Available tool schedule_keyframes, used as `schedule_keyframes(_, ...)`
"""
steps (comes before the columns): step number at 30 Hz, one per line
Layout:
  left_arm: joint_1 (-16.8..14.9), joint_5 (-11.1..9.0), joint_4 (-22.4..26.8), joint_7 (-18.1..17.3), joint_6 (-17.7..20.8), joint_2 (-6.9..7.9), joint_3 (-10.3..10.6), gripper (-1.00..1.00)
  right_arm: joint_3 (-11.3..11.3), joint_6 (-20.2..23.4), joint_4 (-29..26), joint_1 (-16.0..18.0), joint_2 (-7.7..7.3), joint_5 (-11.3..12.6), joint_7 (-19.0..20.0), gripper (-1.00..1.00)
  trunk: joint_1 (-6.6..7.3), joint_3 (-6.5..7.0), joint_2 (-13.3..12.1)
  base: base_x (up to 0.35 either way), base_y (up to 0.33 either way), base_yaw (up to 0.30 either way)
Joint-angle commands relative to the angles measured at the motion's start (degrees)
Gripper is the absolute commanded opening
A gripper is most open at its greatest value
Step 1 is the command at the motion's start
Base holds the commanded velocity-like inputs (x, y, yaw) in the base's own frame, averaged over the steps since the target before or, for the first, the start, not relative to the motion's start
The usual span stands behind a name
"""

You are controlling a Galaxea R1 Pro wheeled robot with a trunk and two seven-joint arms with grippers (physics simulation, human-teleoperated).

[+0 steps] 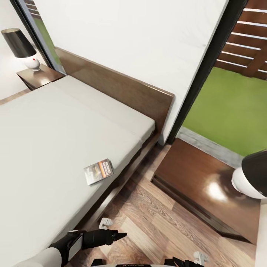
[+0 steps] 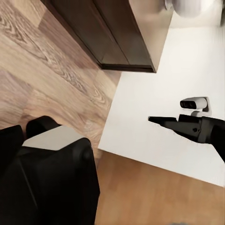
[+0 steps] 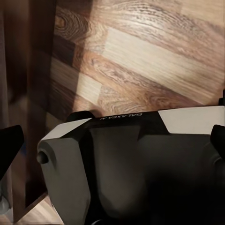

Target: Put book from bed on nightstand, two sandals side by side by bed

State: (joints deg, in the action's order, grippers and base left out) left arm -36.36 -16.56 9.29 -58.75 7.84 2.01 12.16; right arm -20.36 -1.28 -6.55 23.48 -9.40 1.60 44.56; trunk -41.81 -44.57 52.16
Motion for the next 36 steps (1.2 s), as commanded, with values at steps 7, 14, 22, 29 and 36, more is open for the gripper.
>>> schedule_keyframes(7, -0.03, -0.58, -0.58, -0.12, 0.60, 0.01, 0.41, 1.00, 0.06, -0.13, 0.05, -0.01, -0.03, 0.16, 0.18, 1.00, 0.00, -0.26, 0.03, 0.008, -0.003, 0.265)
schedule_keyframes(14, -0.03, -0.58, -0.73, -0.05, 0.60, -0.58, 0.40, 1.00, 0.06, -0.13, 0.05, 0.00, -0.05, 0.16, 0.18, 1.00, 0.00, -0.48, 0.03, 0.139, -0.097, 0.266)
schedule_keyframes(22, -0.03, -0.59, -0.76, -0.05, 0.56, -0.69, 0.40, 1.00, 0.06, -0.15, 0.05, 0.00, -0.02, 0.12, 0.14, 1.00, 0.00, -0.73, 0.03, 0.022, -0.017, 0.258)
schedule_keyframes(29, -0.03, -0.58, -0.77, -0.05, 0.60, -0.69, 0.41, 1.00, 0.06, -0.28, -0.02, 0.00, -0.01, 0.10, 0.06, 1.00, 0.00, -0.76, 0.03, 0.000, 0.000, 0.035)
schedule_keyframes(36, -0.03, -0.58, -0.77, -0.09, 0.58, -0.69, 0.41, 1.00, 0.07, -0.79, -0.03, 0.01, 0.33, 0.11, -0.23, 1.00, 0.00, -0.76, 0.03, 0.000, 0.000, 0.000)
